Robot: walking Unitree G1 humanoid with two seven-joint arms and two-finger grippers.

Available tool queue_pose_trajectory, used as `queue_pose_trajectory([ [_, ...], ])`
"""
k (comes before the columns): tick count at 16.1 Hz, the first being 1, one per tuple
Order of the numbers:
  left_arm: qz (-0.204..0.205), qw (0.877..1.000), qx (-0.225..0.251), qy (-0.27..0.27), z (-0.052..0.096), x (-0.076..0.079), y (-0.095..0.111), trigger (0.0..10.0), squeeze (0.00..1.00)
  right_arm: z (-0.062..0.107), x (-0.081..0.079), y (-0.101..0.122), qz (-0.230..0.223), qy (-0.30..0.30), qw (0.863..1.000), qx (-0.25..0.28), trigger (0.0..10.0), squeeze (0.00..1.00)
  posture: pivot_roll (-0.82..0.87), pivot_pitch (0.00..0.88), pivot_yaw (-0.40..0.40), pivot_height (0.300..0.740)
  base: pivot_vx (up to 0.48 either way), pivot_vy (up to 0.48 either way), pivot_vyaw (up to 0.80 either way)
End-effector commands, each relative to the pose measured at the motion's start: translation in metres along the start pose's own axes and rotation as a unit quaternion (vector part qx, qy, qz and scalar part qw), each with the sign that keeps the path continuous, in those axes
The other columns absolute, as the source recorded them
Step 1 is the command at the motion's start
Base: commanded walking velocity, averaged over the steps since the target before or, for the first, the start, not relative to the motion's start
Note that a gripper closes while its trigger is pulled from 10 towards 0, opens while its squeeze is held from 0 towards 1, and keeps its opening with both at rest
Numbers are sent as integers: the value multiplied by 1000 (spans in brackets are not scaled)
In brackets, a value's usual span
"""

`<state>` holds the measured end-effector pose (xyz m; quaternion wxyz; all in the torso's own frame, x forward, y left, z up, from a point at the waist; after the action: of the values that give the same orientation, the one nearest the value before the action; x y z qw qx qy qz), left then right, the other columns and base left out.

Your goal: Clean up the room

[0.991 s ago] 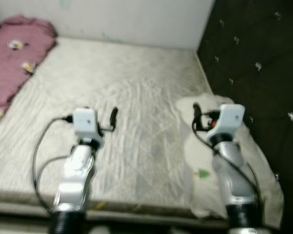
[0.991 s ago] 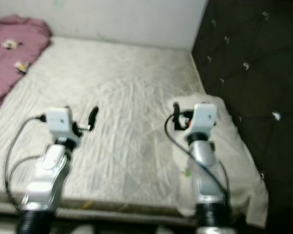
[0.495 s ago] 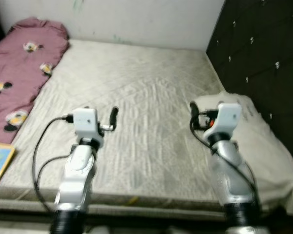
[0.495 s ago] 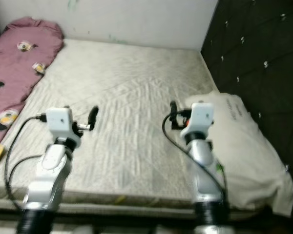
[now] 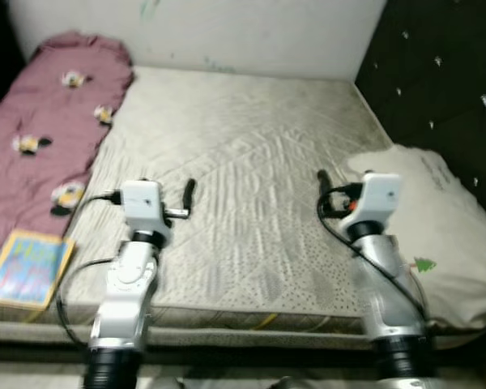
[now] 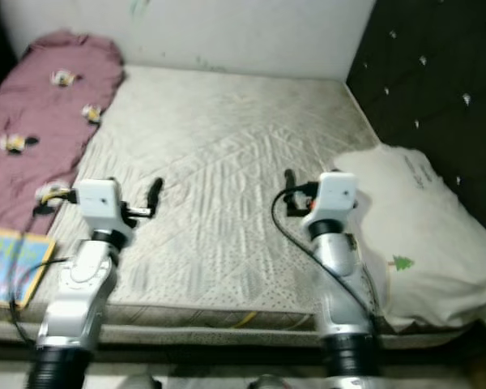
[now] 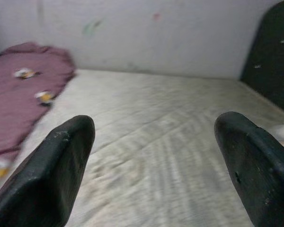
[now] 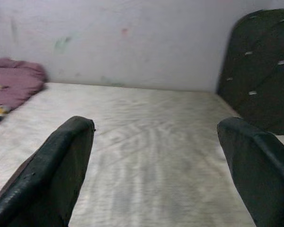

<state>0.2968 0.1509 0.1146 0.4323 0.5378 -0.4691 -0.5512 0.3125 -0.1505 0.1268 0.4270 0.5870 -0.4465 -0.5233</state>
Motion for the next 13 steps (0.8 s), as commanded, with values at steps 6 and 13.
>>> queue_pose_trajectory([
  [6,1,1000,7,0,-2,0,5,10000,0,-1,4,4,6,-5,1000,2,10000,0,-8,0,-65,740,0,480,-574],
  [13,1,1000,7,0,-3,1,5,10000,0,-2,5,3,7,-6,1000,-2,10000,0,-9,0,-66,740,0,480,0],
])
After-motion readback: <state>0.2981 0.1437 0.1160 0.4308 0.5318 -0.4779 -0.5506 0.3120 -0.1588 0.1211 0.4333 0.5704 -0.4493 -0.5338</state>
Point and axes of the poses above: a point about 5 cm out from each wrist's last joint towards the gripper, its own z axis pointing back from the gripper into the wrist, its own y axis along the axis of the wrist's last joint, x = y × z, the point moved 1 cm from there along -z, pointing out of the wrist towards the gripper, and after that the axes turned 11 degrees about -z, right-handed, at the moved point
